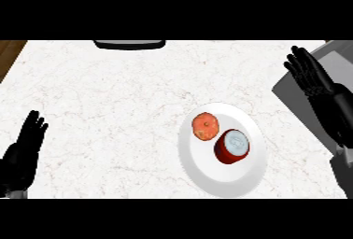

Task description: Pick the can from the plate and place it in the cardboard box

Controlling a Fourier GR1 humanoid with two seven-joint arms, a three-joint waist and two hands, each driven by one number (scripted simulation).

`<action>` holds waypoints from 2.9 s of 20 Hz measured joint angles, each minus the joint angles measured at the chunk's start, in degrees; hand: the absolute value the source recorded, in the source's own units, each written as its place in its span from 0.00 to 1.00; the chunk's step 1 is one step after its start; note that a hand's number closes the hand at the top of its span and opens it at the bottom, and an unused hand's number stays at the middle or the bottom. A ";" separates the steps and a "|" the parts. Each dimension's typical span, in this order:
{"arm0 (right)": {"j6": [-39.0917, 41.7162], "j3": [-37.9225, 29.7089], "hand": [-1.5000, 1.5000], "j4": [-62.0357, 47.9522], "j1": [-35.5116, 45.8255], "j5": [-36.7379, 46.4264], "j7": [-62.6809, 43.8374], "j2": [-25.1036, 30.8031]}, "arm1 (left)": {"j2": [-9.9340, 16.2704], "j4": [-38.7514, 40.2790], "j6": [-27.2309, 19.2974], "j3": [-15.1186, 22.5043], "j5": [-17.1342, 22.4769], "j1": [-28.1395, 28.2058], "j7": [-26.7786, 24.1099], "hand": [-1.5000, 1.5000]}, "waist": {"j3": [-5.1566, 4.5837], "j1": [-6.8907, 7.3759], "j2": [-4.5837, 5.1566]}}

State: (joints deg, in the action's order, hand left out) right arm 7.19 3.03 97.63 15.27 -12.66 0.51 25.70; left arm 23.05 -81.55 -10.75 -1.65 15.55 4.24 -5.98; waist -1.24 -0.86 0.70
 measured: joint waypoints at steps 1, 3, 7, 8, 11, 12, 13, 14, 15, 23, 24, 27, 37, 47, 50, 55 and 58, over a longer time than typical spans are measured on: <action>-2.06 0.59 0.00 -0.12 -0.62 1.57 -0.67 -1.11 | -0.34 -0.03 0.02 0.84 -0.52 -0.80 0.33 0.50 | 0.25 0.02 -0.16; -7.76 0.62 0.00 -0.91 -2.42 4.37 -3.79 -3.35 | 0.09 -1.16 1.26 2.59 -1.54 -1.82 0.39 0.50 | 0.58 -0.58 -0.45; -20.04 -2.75 0.00 -1.93 -5.78 8.09 -6.59 -8.15 | 0.84 -3.19 3.63 5.94 -3.35 -4.21 0.30 0.50 | 1.35 -5.21 -1.83; -20.97 -2.22 0.00 -3.12 -7.27 11.43 -7.57 -6.32 | 0.87 -3.67 4.15 6.72 -3.71 -4.79 0.22 0.50 | 0.85 -5.94 -1.45; -25.52 -0.16 0.00 -5.16 -11.03 21.79 -9.53 -2.94 | 0.94 -4.75 5.58 8.95 -4.63 -5.98 0.42 0.50 | -0.26 -6.79 -1.25; -27.03 0.85 0.00 -5.29 -11.62 25.31 -9.94 -2.19 | 1.00 -5.07 5.96 9.69 -5.00 -6.35 0.68 0.50 | -0.56 -6.58 -1.36; -28.36 2.04 0.00 -5.41 -12.29 28.81 -10.49 -1.56 | 0.98 -5.33 6.29 10.30 -5.25 -6.69 0.84 0.50 | -0.80 -6.31 -1.44; -29.60 3.15 0.00 -5.57 -13.23 32.31 -11.48 -0.89 | 1.08 -5.53 6.67 10.84 -5.52 -6.93 1.00 0.50 | -0.88 -6.15 -1.49; -30.87 4.18 0.00 -5.87 -14.56 35.63 -13.07 -0.52 | 1.00 -5.72 6.99 11.42 -5.67 -7.15 1.20 0.50 | -0.72 -6.12 -1.45; -32.43 11.24 0.00 -1.98 -20.65 58.02 -32.65 -0.34 | 0.26 -6.73 7.93 14.91 -7.26 -9.28 3.73 0.50 | -0.02 -4.83 -1.64; -31.30 12.44 0.00 -0.84 -21.00 59.94 -35.64 -1.14 | 0.03 -6.79 7.95 15.28 -7.39 -9.48 4.00 0.50 | 0.03 -4.47 -1.62; -26.31 16.32 0.00 3.26 -21.29 64.72 -44.91 -3.99 | -0.60 -6.93 8.13 16.40 -7.86 -10.34 4.63 0.50 | 0.17 -3.41 -1.56; -9.53 28.59 0.00 13.18 -16.22 79.62 -67.86 -20.42 | -3.60 -6.76 7.76 18.95 -9.12 -14.84 8.00 0.50 | 0.76 -0.20 -1.10; -4.45 28.55 0.00 11.90 -11.45 82.40 -71.74 -24.56 | -4.97 -5.89 8.39 19.21 -9.73 -16.77 9.05 0.50 | 1.06 1.06 -0.71; -4.19 27.21 0.00 9.50 -10.98 81.30 -71.91 -24.77 | -5.21 -5.68 8.52 19.14 -10.00 -17.16 9.13 0.50 | 1.11 1.21 -0.64; -4.62 26.78 0.00 6.71 -10.48 80.90 -72.01 -24.91 | -5.68 -5.66 8.66 19.16 -10.60 -16.78 8.96 0.50 | 1.16 1.26 -0.67; -5.19 27.16 0.00 5.08 -9.49 81.41 -72.04 -24.93 | -5.75 -5.16 8.99 18.35 -10.57 -17.53 9.11 0.50 | 1.17 1.22 -0.67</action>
State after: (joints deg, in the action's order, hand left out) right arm 2.00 30.19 102.72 5.78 68.75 -71.53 0.77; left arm 17.30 -86.71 -1.76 16.71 4.98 -13.29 3.13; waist -0.07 0.36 0.03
